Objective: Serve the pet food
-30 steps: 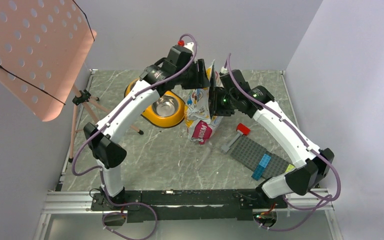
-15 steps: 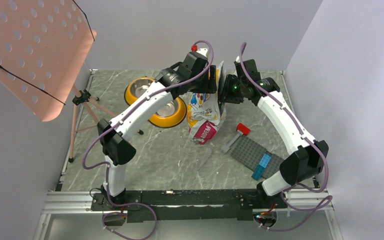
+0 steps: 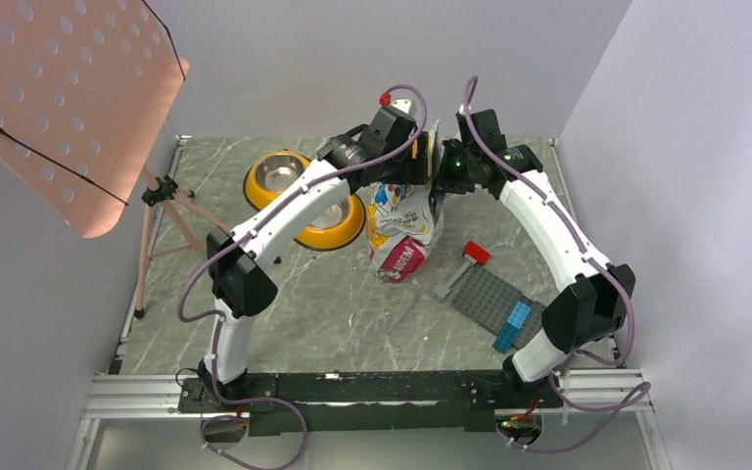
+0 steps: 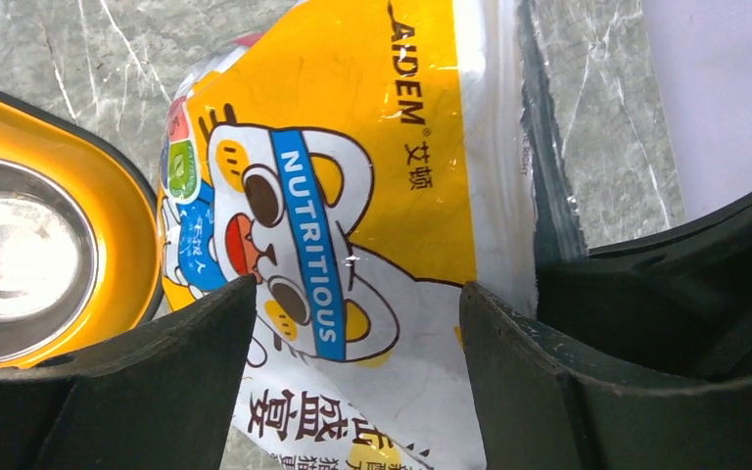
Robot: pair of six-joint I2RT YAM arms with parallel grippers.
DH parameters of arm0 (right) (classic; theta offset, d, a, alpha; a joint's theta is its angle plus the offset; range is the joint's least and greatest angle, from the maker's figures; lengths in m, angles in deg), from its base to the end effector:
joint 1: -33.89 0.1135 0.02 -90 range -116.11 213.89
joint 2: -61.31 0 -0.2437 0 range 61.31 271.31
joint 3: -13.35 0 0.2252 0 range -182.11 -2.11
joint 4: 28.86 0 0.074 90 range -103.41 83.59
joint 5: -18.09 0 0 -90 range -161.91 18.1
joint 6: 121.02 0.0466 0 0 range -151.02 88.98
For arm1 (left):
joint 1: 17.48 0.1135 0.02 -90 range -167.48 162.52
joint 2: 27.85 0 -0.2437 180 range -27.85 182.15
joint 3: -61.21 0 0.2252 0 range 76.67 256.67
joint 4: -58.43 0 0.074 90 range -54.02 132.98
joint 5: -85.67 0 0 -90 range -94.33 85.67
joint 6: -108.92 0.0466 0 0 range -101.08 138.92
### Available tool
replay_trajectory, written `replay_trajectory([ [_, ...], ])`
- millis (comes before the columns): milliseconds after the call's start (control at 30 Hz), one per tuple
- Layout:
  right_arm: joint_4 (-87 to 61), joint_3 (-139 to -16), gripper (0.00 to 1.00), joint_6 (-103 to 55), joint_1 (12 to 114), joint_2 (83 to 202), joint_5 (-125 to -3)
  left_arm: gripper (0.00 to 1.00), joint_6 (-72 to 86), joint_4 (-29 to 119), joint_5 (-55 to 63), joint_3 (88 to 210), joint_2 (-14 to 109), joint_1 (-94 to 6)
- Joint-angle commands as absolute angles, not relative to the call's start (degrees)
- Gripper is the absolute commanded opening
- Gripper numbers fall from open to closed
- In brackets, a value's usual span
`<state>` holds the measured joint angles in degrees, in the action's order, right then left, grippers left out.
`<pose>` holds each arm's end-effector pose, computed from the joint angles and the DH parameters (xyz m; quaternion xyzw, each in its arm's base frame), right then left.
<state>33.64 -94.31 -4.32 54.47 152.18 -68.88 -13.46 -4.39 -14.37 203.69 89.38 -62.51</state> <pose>0.3020 0.1160 0.3359 0.0395 0.9251 0.1735 0.3354 0.3098 -0.2986 0.3532 0.0600 0.8925 -0.2139 0.3925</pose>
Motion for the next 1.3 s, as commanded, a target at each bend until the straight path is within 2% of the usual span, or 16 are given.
replay_trajectory([
  [0,29.9,-97.3,0.0,-6.0,53.0,152.1,-68.0,0.79,-16.4,-1.1,-17.6,202.7,83.7,-63.0],
  [133,21.2,-92.2,0.0,-6.1,52.9,147.6,-60.0,0.81,-19.1,4.3,-18.2,197.5,78.3,-63.1],
  [267,16.2,-88.9,0.0,-3.1,53.1,144.9,-55.4,0.9,-19.3,3.9,-18.5,202.5,80.4,-63.0],
  [333,16.6,-89.3,0.0,-2.7,53.0,145.3,-55.2,0.91,-18.7,2.8,-18.3,205.0,82.3,-63.0],
  [433,17.5,-90.2,0.0,-2.8,53.1,145.3,-56.7,0.85,-18.4,0.5,-19.5,206.4,84.2,-63.0],
  [633,18.4,-90.6,0.0,-2.8,53.1,145.3,-58.1,0.72,-16.7,3.0,-21.9,199.3,82.3,-63.0],
  [833,22.9,-94.2,0.0,-4.2,54.7,147.8,-64.5,0.73,-14.6,-0.8,-21.6,201.9,86.5,-63.7],
  [967,27.0,-96.7,0.0,-4.7,57.0,149.3,-71.4,0.7,-12.4,-0.4,-22.6,201.1,86.3,-64.2],
  [1033,28.5,-97.1,0.0,-4.6,57.9,149.9,-75.5,0.6,-10.6,-1.0,-22.9,202.0,86.7,-64.2],
  [1133,32.2,-98.3,0.0,-4.4,59.1,151.6,-80.9,0.27,-8.4,-3.8,-23.3,206.2,88.4,-64.2],
  [1267,36.1,-100.7,0.0,-4.7,59.3,154.7,-86.0,0.04,-7.2,-4.5,-22.2,208.2,87.8,-64.2],
])
